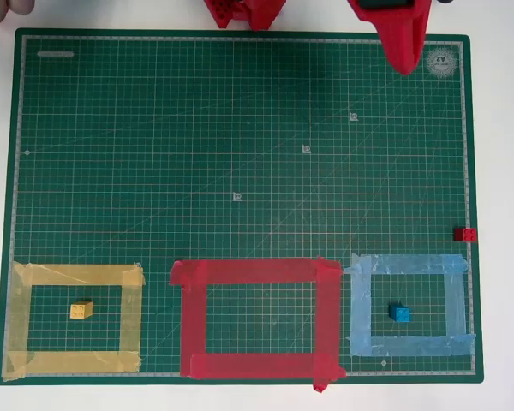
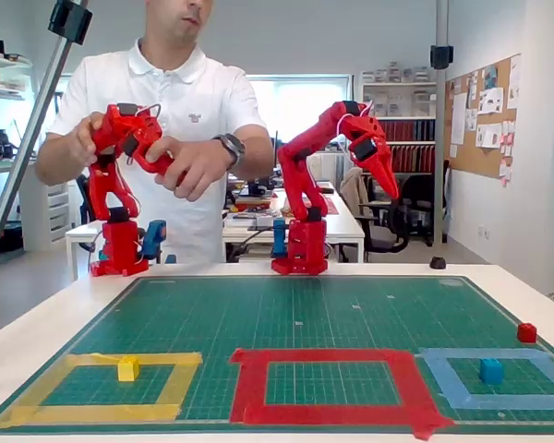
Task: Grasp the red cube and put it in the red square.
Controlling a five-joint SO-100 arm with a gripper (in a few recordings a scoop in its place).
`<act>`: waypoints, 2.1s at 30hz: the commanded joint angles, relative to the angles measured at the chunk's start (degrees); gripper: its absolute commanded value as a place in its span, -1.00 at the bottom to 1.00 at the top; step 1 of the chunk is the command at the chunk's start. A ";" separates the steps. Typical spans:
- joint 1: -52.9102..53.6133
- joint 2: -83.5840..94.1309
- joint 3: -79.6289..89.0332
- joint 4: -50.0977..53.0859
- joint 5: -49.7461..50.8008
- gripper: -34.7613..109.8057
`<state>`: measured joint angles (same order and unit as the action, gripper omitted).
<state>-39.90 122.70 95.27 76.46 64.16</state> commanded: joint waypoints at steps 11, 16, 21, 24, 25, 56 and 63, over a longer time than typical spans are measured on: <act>2.11 7.29 37.44 -56.69 17.40 -0.49; 8.09 -4.13 45.97 -80.95 21.09 -0.46; 10.81 -18.81 40.34 -93.96 23.73 -0.46; 10.46 -29.36 31.82 -100.02 27.60 -0.46; 10.11 -32.87 30.06 -104.33 29.44 -0.46; -3.52 -83.58 -0.35 -138.34 30.94 -0.42; -3.96 -81.56 -1.23 -129.90 26.02 -0.35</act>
<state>-42.36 37.79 96.42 -55.99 86.04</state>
